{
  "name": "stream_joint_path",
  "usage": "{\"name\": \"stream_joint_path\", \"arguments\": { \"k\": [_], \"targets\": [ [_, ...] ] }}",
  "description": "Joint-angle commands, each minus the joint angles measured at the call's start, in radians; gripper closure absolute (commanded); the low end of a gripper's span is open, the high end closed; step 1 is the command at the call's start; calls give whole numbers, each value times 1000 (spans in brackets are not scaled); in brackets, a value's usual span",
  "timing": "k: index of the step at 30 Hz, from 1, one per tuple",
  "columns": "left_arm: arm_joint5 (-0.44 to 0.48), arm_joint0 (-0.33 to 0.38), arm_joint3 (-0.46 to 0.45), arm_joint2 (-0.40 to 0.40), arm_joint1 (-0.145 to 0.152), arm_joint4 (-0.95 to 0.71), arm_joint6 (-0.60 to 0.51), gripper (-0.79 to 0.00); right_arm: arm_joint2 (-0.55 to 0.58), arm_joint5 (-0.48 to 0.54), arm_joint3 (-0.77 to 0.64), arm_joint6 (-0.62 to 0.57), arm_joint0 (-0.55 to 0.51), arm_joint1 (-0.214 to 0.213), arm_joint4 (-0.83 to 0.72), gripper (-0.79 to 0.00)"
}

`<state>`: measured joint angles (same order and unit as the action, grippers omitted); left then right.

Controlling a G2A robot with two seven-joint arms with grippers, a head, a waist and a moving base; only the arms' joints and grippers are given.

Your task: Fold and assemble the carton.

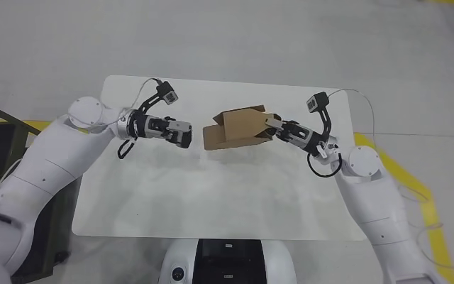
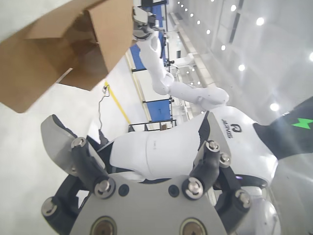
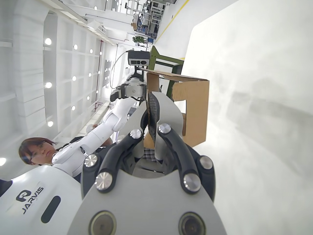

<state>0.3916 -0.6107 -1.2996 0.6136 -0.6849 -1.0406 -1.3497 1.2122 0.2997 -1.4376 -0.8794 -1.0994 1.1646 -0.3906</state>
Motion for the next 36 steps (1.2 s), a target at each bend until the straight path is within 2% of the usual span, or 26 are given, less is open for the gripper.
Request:
{"name": "stream_joint_path", "arguments": {
  "k": [1,9,15,18,21,25,26,36],
  "targets": [
    [24,-25,27,10,-6,-43,-33,-785,-4,4,-3,8,-1,1,1,0],
    [9,-68,78,54,-33,-130,-70,-785,-29,25,-10,51,-9,9,-2,0],
    [-4,-73,100,89,-54,-82,-83,-785,-49,33,-18,68,-12,14,-4,0],
    [-44,-40,84,75,-81,-51,-19,-785,-53,35,-21,72,-12,16,-6,0],
    [-82,-11,76,64,-101,-10,-3,-785,-56,38,-23,75,-13,17,-6,0],
    [-68,6,82,55,-122,83,89,-785,-56,50,-14,89,-14,19,-7,0],
    [-53,7,88,56,-126,112,118,-785,-54,53,-9,91,-13,19,-6,0],
    [-53,7,88,56,-126,112,118,-785,-20,71,16,84,-10,14,-3,0]
  ]
}}
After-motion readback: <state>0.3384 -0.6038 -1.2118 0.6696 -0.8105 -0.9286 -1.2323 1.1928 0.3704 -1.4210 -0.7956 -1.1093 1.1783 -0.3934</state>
